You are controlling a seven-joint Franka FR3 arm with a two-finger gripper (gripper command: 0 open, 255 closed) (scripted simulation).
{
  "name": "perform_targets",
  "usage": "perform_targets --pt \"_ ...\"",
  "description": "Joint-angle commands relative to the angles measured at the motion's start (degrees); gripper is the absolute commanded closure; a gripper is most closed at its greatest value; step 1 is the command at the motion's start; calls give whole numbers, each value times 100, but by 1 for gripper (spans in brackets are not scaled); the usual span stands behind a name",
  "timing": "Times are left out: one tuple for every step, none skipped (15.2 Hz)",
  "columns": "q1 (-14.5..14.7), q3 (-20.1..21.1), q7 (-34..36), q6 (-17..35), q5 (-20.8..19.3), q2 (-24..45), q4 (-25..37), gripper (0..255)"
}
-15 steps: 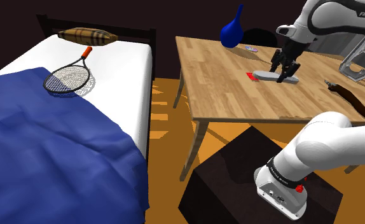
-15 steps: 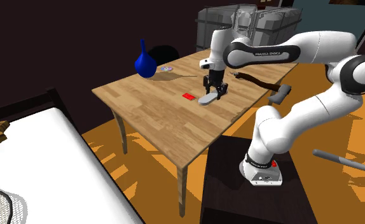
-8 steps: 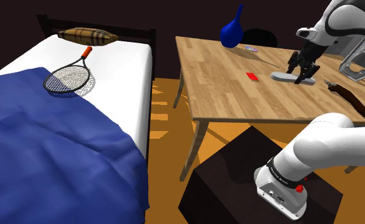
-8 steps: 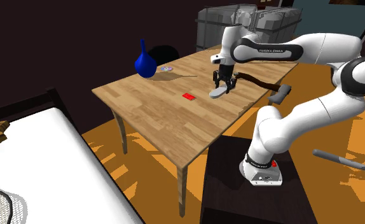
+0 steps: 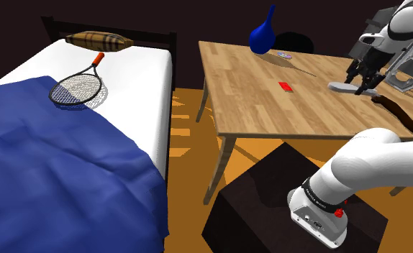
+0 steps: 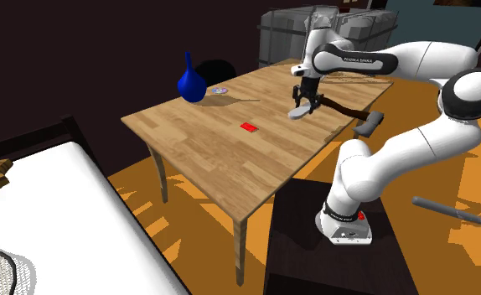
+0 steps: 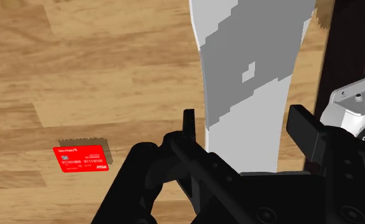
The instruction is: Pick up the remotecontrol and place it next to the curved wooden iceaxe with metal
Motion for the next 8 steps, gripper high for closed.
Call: perform_targets --pt "-11 -179 -127 91 -101 31 7 255" --pt "-18 -217 -117 158 -131 27 -61 255" --pt "-24 -255 -108 227 -162 25 -128 255" --pt "-30 -295 -99 296 -193 24 -193 255" --pt "-35 -335 -90 365 -224 24 -258 255" --pt "-40 -376 -81 435 -256 26 -322 255" --pt "-44 -419 -72 505 -288 30 -384 255" --pt "-47 -462 -63 576 -321 35 -445 255"
